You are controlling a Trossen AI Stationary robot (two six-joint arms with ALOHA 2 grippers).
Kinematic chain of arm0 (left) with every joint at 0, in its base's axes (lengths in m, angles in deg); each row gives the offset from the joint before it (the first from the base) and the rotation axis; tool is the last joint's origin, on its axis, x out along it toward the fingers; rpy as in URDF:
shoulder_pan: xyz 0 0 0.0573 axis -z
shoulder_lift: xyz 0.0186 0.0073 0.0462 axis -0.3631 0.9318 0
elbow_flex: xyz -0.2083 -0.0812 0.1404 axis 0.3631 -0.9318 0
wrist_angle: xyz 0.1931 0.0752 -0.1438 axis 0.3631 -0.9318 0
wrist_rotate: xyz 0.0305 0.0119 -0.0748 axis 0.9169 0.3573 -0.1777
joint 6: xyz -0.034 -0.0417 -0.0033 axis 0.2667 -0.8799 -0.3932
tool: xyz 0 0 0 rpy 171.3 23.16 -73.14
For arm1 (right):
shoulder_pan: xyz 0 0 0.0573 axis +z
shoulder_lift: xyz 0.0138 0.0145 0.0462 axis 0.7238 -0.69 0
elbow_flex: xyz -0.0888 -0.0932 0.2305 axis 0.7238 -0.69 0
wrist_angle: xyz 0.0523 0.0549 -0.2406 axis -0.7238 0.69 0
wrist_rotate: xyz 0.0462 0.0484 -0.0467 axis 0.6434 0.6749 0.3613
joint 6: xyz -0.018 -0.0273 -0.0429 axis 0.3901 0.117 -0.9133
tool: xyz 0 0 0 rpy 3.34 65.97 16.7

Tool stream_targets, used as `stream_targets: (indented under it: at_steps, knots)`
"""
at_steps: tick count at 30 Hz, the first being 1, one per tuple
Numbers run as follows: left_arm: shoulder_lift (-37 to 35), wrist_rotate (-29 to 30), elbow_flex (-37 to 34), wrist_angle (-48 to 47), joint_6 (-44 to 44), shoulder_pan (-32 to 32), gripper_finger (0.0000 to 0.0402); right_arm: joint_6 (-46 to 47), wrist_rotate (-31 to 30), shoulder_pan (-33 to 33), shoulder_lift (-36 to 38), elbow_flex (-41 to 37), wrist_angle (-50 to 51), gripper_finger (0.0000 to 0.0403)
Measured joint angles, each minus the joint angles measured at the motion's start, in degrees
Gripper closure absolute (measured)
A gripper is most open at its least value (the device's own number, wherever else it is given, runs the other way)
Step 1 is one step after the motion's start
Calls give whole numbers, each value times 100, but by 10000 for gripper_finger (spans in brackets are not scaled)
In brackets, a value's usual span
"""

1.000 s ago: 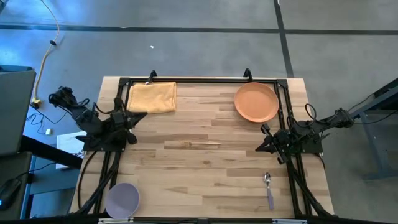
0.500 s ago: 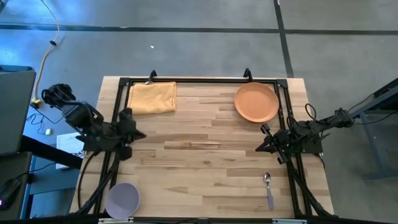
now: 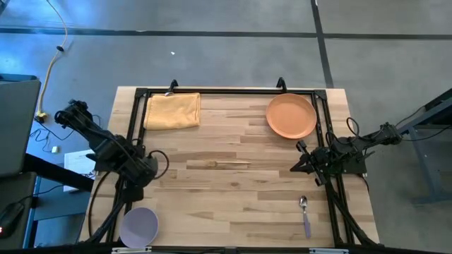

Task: Set table place
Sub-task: Move the purple bowl to the middle left of the table

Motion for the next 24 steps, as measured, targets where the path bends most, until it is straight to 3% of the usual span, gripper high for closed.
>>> stream_targets:
  at_steps: [10,17,24]
  knots:
    - [7,68,-183,651,-89,-2,384,301,-409,0,-2,2,12,402]
    - [83,191,-251,672,13,4,299,479,-472,-2,-2,2,13,402]
    - [110,-221,-1292,1885,310,442,239,485,-492,-2,0,2,11,402]
